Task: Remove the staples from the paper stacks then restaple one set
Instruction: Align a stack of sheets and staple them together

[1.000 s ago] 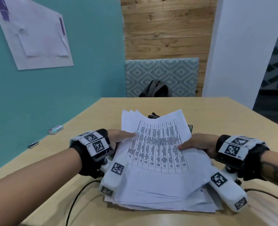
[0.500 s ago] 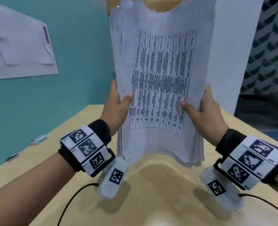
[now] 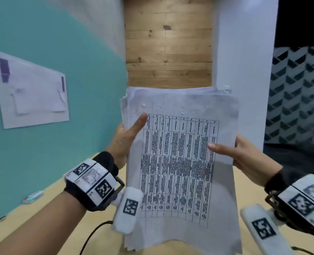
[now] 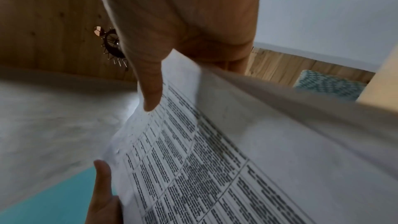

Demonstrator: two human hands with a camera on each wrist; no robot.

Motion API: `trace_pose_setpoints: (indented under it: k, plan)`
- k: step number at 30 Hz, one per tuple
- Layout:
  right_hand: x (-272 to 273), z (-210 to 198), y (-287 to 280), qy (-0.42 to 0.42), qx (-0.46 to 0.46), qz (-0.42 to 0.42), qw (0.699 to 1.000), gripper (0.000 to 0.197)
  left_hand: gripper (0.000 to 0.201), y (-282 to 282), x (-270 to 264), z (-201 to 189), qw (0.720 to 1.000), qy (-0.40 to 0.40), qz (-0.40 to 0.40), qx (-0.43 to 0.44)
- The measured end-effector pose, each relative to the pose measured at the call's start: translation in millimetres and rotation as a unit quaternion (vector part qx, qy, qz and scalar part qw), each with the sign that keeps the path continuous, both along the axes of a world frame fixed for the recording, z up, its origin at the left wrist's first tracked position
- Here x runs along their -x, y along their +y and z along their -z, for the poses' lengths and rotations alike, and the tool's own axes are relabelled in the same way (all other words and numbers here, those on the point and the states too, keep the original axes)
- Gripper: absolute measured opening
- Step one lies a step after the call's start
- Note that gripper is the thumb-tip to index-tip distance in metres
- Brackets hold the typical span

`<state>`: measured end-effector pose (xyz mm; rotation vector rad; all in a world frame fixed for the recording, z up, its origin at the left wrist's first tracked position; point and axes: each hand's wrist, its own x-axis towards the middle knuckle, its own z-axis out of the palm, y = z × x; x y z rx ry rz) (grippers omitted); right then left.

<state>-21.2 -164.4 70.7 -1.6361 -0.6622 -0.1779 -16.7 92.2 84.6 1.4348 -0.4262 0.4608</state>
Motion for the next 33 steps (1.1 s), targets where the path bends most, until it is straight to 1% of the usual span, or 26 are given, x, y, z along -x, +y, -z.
trace_pose_setpoints:
  k: [1,2,3,4,5,6,7,8,10,11,12,13,15,16,17,18,19,20,21,22,23,25,27,29,31,33]
  plan:
    - [-5,-1,1,-0.007,-0.008,-0.001,1.0,0.052,0.104,-1,-1,-3,1.0,0.0,0.002,-0.011]
    - [-8,-2,3,-0.019,-0.02,-0.007,1.0,0.063,0.103,-3,-2,-7,1.0,-0.005,-0.004,-0.016]
    - [-11,-5,3,-0.024,-0.04,-0.013,0.999,0.068,0.106,-4,-2,-13,1.0,-0.01,-0.021,-0.015]
    - [-13,-8,6,-0.024,-0.061,-0.021,0.998,0.065,0.112,-4,-3,-18,0.999,-0.016,-0.038,-0.011]
    - [-14,-13,7,-0.021,-0.081,-0.022,0.996,0.055,0.118,-5,-3,-23,0.999,-0.022,-0.048,-0.008]
    - [-14,-19,8,-0.022,-0.095,-0.028,0.995,0.045,0.118,-6,-2,-28,0.998,-0.026,-0.049,-0.009]
    - [-14,-24,10,-0.026,-0.094,-0.033,0.995,0.041,0.111,-9,0,-32,0.999,-0.03,-0.041,-0.015]
    - [-15,-27,12,-0.032,-0.084,-0.032,0.995,0.04,0.1,-12,1,-35,0.998,-0.037,-0.036,-0.026]
    - [-14,-27,17,-0.053,-0.06,-0.01,0.997,0.043,0.079,-17,6,-36,0.996,-0.056,-0.042,-0.052]
    - [-13,-25,17,-0.066,-0.053,0.002,0.996,0.045,0.071,-17,6,-34,0.995,-0.065,-0.055,-0.058]
    - [-12,-21,16,-0.079,-0.045,0.013,0.996,0.049,0.068,-15,6,-29,0.994,-0.072,-0.06,-0.055]
    - [-12,-17,13,-0.091,-0.044,0.025,0.995,0.055,0.067,-13,6,-25,0.994,-0.078,-0.056,-0.047]
    - [-8,-15,6,-0.104,-0.069,0.063,0.99,0.067,0.079,-8,6,-21,0.994,-0.101,-0.046,-0.015]
    - [-5,-18,3,-0.116,-0.08,0.094,0.986,0.073,0.081,-5,5,-23,0.989,-0.13,-0.063,-0.014]
    - [-1,-23,1,-0.14,-0.071,0.131,0.979,0.078,0.073,-3,5,-27,0.978,-0.176,-0.104,-0.042]
    - [2,-31,0,-0.18,-0.035,0.175,0.967,0.082,0.061,-2,6,-34,0.959,-0.222,-0.155,-0.087]
    - [4,-39,-2,-0.231,0.016,0.218,0.948,0.082,0.051,-2,7,-42,0.935,-0.262,-0.199,-0.13]
    - [6,-48,-4,-0.285,0.067,0.255,0.922,0.08,0.041,-2,7,-48,0.918,-0.29,-0.224,-0.154]
    - [6,-56,-5,-0.327,0.112,0.283,0.895,0.077,0.032,-2,8,-52,0.909,-0.306,-0.232,-0.164]
    - [5,-64,-7,-0.351,0.148,0.3,0.875,0.072,0.023,-3,9,-53,0.905,-0.317,-0.23,-0.164]
    - [3,-70,-9,-0.357,0.178,0.307,0.864,0.067,0.014,-3,8,-52,0.903,-0.33,-0.224,-0.158]
    - [-1,-74,-11,-0.355,0.199,0.302,0.862,0.052,0.004,-3,8,-48,0.9,-0.351,-0.215,-0.144]
    - [-5,-66,-12,-0.365,0.171,0.284,0.87,0.03,0.013,-4,8,-43,0.897,-0.362,-0.215,-0.137]
    - [-9,-56,-11,-0.374,0.131,0.27,0.878,0.015,0.018,-6,6,-39,0.894,-0.367,-0.213,-0.142]
    - [-11,-48,-8,-0.381,0.108,0.257,0.882,0.008,0.013,-9,5,-37,0.893,-0.371,-0.206,-0.149]
    - [-13,-50,-5,-0.38,0.1,0.259,0.882,0.006,0.009,-13,5,-40,0.884,-0.383,-0.216,-0.159]
